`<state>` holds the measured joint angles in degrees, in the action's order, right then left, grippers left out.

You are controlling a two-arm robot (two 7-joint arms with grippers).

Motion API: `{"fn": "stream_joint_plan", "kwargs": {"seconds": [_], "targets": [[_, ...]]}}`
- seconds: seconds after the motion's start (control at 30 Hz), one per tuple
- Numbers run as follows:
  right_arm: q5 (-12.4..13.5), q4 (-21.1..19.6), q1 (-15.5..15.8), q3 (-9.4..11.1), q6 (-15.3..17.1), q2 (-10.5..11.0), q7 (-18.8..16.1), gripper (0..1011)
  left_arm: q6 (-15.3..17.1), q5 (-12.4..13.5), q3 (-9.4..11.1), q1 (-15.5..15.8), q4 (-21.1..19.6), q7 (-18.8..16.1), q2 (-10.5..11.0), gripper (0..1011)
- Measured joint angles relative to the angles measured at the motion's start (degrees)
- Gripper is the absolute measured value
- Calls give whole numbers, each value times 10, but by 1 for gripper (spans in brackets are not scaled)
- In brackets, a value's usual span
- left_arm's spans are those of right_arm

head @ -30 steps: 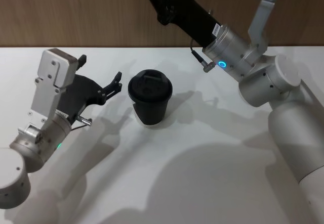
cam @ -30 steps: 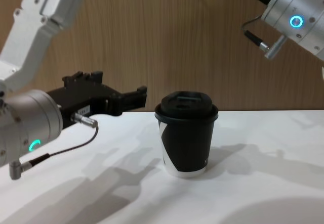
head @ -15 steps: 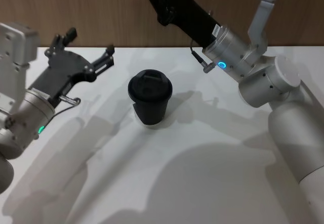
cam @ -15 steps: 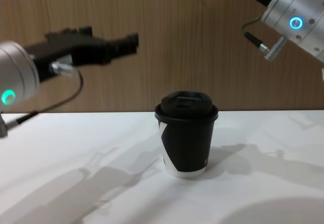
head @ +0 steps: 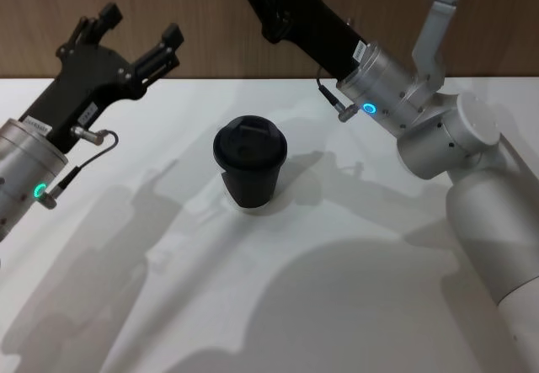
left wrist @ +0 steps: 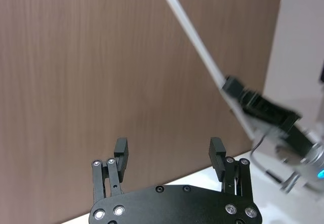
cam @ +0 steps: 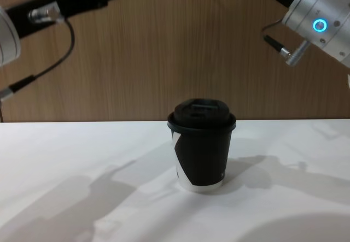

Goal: Pick up the straw with one hand, pass it to the other hand, and insert it into the cup.

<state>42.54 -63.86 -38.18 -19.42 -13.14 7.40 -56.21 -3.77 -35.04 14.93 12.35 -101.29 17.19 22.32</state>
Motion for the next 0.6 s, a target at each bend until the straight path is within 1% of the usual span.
{"fn": "stream_joint_plan", "kwargs": {"seconds": [0.13, 0.23, 0.27, 0.43, 0.6], "targets": [[0, 0, 0, 0, 0, 0, 0, 16, 1, -31, -2, 9, 6, 21, -5, 1002], [0, 0, 0, 0, 0, 0, 0, 16, 3, -44, -2, 15, 10, 31, -8, 1002], [0, 0, 0, 0, 0, 0, 0, 16, 5, -54, -1, 21, 15, 37, -11, 1003], [0, 0, 0, 0, 0, 0, 0, 16, 9, -75, 1, 34, 26, 48, -20, 1003], [0, 0, 0, 0, 0, 0, 0, 16, 12, -103, 4, 49, 40, 61, -33, 1003]]}}
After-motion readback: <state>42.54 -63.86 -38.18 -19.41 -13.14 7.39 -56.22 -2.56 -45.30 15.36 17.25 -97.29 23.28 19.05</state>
